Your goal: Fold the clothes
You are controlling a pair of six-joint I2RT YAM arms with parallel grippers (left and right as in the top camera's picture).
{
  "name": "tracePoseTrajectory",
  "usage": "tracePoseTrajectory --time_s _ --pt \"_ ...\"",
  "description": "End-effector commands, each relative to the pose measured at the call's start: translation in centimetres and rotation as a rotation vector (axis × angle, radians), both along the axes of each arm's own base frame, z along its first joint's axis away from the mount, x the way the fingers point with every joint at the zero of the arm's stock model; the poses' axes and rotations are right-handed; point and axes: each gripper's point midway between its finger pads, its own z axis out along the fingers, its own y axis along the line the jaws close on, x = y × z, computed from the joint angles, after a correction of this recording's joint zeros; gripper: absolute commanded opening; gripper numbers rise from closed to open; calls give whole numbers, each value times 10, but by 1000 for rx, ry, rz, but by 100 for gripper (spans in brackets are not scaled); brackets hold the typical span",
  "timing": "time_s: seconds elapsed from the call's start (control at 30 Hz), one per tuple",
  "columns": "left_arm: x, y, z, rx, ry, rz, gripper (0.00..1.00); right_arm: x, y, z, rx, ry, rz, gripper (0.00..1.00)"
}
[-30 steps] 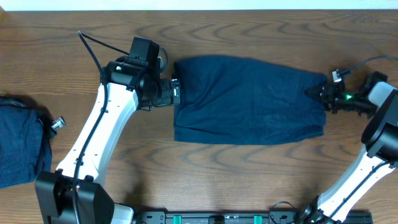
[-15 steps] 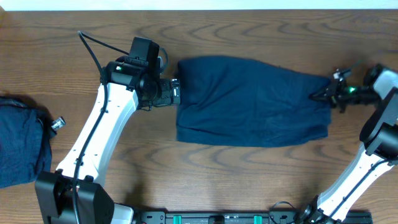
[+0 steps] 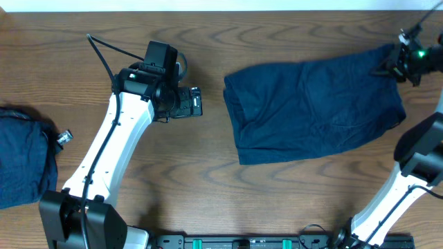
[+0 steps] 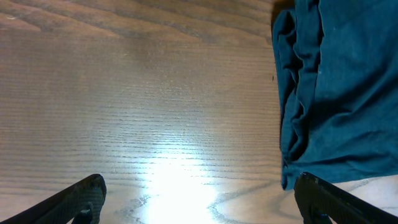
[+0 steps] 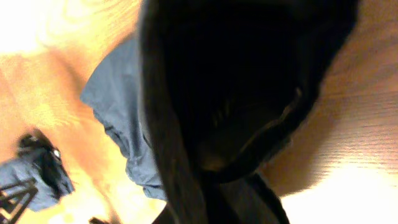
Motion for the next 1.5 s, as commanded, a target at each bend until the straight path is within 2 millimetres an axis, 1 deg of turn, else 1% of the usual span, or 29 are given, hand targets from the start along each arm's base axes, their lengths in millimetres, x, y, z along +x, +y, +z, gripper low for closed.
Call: tracePoseTrajectory --time_s 0.0,0.07,0.23,0.27,0.47,0.63,0.83,1.07,1.13,1.3,1.37,1.47 --pt "2 -1 -1 7 1 -9 98 1 28 25 -64 -25 65 1" --pt "2 -1 -2 7 4 -6 98 -2 46 26 -74 6 91 1" --pt "2 -1 -2 6 5 -3 98 -8 91 19 -134 82 157 1" --pt "2 -1 -2 6 6 -2 98 -8 106 20 -137 78 185 1" --pt "2 -1 -2 5 4 2 98 -9 150 21 -134 91 218 1" --pt "8 0 0 0 -19 7 98 -14 180 21 -144 104 248 1" --pt "14 -2 2 -9 -43 15 98 -18 208 20 -151 126 242 1" --pt "14 -2 2 -13 -41 29 98 -19 235 21 -143 123 229 1" --pt "14 -1 2 -11 -42 28 98 -19 239 20 -150 121 231 1" --pt "14 -1 2 -9 -42 28 98 -18 234 22 -193 108 216 1" --pt "14 -1 0 -9 -42 28 98 -16 227 27 -224 90 194 1" --pt "14 -1 -6 -8 -37 29 98 -15 216 41 -239 52 165 1"
